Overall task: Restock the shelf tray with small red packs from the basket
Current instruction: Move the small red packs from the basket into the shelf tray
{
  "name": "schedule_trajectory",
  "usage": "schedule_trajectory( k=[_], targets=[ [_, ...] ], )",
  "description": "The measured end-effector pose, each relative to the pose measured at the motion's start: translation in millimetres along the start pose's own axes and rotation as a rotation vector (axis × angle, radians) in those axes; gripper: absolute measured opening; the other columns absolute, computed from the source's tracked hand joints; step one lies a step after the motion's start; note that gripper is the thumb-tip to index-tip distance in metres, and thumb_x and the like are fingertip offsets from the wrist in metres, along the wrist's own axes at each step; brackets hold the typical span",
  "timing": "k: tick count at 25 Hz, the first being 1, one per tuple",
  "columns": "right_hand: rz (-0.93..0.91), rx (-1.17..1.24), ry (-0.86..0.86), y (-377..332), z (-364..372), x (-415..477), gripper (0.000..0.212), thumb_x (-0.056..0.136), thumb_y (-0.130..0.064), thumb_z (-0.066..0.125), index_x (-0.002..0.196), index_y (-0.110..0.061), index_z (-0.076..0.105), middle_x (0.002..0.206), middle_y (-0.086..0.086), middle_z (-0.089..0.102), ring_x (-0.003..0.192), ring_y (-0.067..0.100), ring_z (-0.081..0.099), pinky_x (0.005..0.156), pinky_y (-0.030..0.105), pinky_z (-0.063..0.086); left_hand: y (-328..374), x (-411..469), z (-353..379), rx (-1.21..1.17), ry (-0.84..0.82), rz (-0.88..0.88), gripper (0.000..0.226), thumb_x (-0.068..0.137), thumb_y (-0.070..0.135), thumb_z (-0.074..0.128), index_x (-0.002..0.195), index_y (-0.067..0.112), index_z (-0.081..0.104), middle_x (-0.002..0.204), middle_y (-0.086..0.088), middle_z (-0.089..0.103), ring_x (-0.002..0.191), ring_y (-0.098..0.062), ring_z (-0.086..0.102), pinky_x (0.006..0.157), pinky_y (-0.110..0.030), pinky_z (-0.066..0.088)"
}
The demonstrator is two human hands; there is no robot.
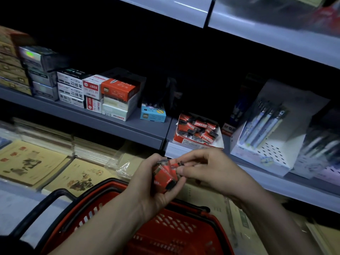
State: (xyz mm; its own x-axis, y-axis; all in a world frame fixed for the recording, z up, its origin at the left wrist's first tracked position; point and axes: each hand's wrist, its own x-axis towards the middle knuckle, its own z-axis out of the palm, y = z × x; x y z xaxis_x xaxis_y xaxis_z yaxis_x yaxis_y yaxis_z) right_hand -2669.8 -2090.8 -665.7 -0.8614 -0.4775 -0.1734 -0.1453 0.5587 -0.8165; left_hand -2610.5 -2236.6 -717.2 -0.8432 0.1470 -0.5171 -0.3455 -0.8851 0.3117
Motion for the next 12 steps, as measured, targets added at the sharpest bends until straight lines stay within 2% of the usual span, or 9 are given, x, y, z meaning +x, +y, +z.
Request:
schedule_trajectory(
  k=[2,4,7,8,10,12],
  targets=[
    [0.028,0.059,-0.02,1,-4,-2,0.017,0.079,-0.012,0.086,0.095,-0.013,0.081,0.092,0.012,0.078,0.092,0.023,0.076,0.088,0.04,0.062,-2,0,2,0.017,0.002,-0.007,0.024,0.089,0.02,0.064,0.1,-0.001,0.07,0.083,-0.018,0.073,0.062,-0.023,0.072,0.056,-0.038,0.065],
    [0.059,0.18,0.009,-1,-9,-5,0.021,0.074,-0.006,0.088,0.094,-0.008,0.08,0.09,0.012,0.079,0.088,0.022,0.077,0.081,0.032,0.063,-1,-1,2,0.011,-0.004,-0.011,0.023,0.088,0.019,0.065,0.094,-0.003,0.069,0.078,-0.017,0.072,0.064,-0.026,0.072,0.054,-0.04,0.064],
    [0.099,0.307,0.038,-5,-12,-10,0.017,0.073,-0.007,0.087,0.09,-0.01,0.082,0.088,0.01,0.08,0.069,0.016,0.072,0.066,0.023,0.06,0,-4,3,-0.021,-0.029,-0.053,0.025,0.088,0.019,0.065,0.095,-0.004,0.07,0.086,-0.021,0.072,0.075,-0.031,0.072,0.049,-0.039,0.063],
    [0.099,0.311,0.064,-6,-12,-10,0.015,0.074,-0.01,0.087,0.089,-0.012,0.082,0.087,0.009,0.08,0.062,0.014,0.067,0.062,0.022,0.058,0,-5,4,-0.033,-0.034,-0.058,0.025,0.087,0.019,0.065,0.089,-0.005,0.072,0.086,-0.022,0.072,0.076,-0.031,0.071,0.048,-0.039,0.062],
    [0.034,0.274,0.186,-8,-12,-7,0.011,0.078,-0.012,0.085,0.088,-0.014,0.082,0.081,0.007,0.079,0.058,0.014,0.064,0.059,0.021,0.057,1,-5,5,-0.047,-0.032,-0.042,0.031,0.086,0.019,0.064,0.073,-0.007,0.076,0.081,-0.021,0.071,0.074,-0.03,0.07,0.047,-0.038,0.062],
    [-0.122,0.166,0.381,-10,-15,-1,0.01,0.081,-0.012,0.084,0.088,-0.018,0.082,0.078,0.001,0.079,0.065,0.012,0.071,0.067,0.022,0.059,3,-4,3,-0.06,0.0,-0.001,0.036,0.089,0.02,0.064,0.068,-0.007,0.077,0.079,-0.019,0.071,0.077,-0.029,0.068,0.048,-0.039,0.063]
  ],
)
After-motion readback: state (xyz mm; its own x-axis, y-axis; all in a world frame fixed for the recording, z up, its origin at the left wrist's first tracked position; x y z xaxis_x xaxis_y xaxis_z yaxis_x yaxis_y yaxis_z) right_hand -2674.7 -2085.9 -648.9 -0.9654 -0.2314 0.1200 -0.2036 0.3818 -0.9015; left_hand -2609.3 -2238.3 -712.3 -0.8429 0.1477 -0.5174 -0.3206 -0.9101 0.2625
